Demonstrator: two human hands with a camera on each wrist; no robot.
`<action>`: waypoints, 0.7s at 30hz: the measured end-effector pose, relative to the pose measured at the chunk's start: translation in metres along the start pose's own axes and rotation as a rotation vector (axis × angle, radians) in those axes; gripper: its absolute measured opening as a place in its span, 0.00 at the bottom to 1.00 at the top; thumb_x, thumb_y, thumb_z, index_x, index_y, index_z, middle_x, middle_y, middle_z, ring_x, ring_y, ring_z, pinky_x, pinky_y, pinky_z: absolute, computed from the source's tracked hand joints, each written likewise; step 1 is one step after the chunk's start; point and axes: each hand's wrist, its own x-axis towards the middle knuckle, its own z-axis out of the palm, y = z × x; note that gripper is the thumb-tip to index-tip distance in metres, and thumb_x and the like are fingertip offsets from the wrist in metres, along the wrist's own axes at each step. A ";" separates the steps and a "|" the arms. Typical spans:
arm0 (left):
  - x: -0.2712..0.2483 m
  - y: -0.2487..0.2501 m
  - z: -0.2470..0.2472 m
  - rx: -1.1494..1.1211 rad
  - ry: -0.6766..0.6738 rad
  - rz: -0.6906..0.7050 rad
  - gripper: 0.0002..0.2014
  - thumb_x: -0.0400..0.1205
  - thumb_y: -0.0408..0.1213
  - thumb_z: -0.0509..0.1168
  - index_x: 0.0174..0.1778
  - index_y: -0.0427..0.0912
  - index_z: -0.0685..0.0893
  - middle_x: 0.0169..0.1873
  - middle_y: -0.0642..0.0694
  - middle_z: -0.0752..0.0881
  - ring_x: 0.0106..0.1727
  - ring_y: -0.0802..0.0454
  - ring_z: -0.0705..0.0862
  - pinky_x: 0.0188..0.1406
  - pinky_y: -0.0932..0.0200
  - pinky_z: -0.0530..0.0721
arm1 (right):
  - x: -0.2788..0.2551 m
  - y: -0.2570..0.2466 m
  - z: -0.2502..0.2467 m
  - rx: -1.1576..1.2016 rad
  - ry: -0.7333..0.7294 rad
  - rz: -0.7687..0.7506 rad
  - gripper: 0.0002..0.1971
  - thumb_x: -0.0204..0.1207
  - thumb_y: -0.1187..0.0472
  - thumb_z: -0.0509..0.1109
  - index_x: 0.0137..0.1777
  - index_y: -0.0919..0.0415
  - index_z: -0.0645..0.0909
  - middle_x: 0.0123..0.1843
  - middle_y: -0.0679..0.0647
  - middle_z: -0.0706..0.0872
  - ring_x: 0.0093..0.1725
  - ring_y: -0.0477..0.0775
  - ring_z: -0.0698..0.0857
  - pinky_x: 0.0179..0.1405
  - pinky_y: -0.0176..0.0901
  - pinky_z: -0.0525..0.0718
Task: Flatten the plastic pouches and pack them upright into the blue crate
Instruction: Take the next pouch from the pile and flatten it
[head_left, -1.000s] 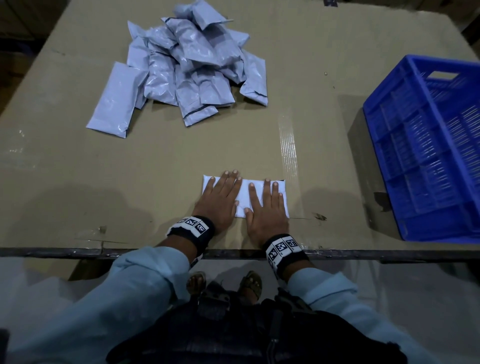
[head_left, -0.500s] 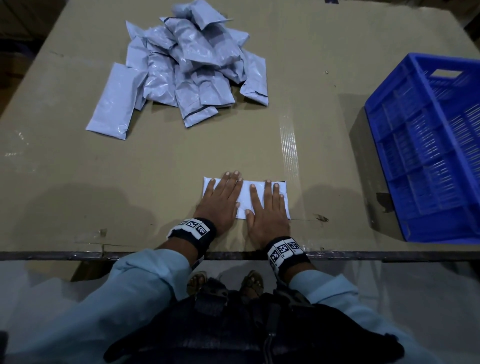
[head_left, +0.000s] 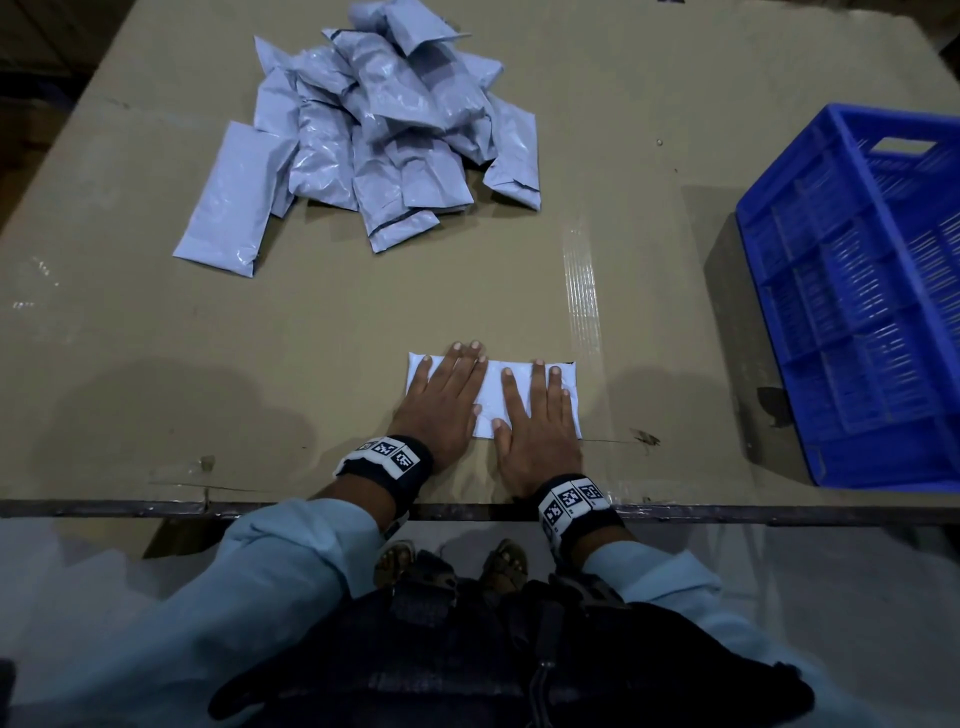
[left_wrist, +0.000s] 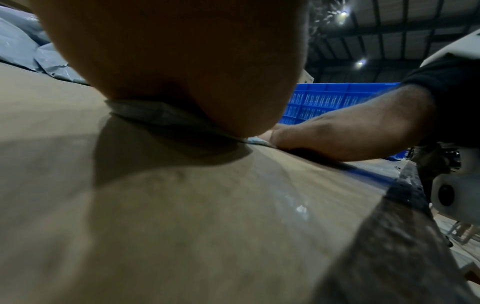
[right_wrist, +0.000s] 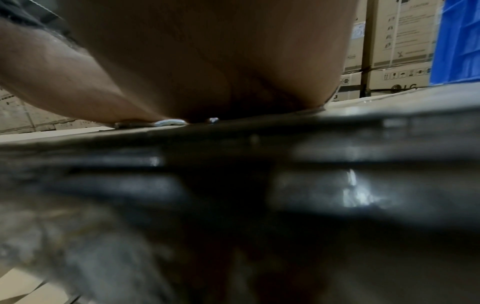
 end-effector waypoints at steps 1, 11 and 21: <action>0.000 0.000 0.000 0.001 0.003 0.000 0.34 0.87 0.46 0.44 0.89 0.36 0.57 0.90 0.39 0.54 0.89 0.39 0.55 0.84 0.32 0.59 | 0.000 0.000 0.000 -0.002 -0.001 0.001 0.35 0.86 0.47 0.52 0.92 0.52 0.49 0.91 0.67 0.46 0.90 0.70 0.45 0.87 0.68 0.53; -0.002 -0.002 0.002 0.013 0.014 0.002 0.33 0.87 0.46 0.46 0.89 0.37 0.60 0.89 0.39 0.56 0.88 0.36 0.60 0.81 0.29 0.60 | 0.001 0.002 0.000 0.002 -0.020 0.002 0.35 0.87 0.46 0.50 0.92 0.52 0.48 0.91 0.67 0.45 0.90 0.71 0.44 0.87 0.68 0.51; 0.003 -0.001 0.002 0.032 -0.056 -0.029 0.35 0.88 0.51 0.37 0.90 0.36 0.54 0.90 0.37 0.49 0.90 0.37 0.50 0.86 0.32 0.53 | 0.014 -0.007 -0.004 0.015 -0.042 0.045 0.32 0.90 0.45 0.43 0.92 0.50 0.44 0.91 0.64 0.38 0.90 0.68 0.38 0.88 0.68 0.46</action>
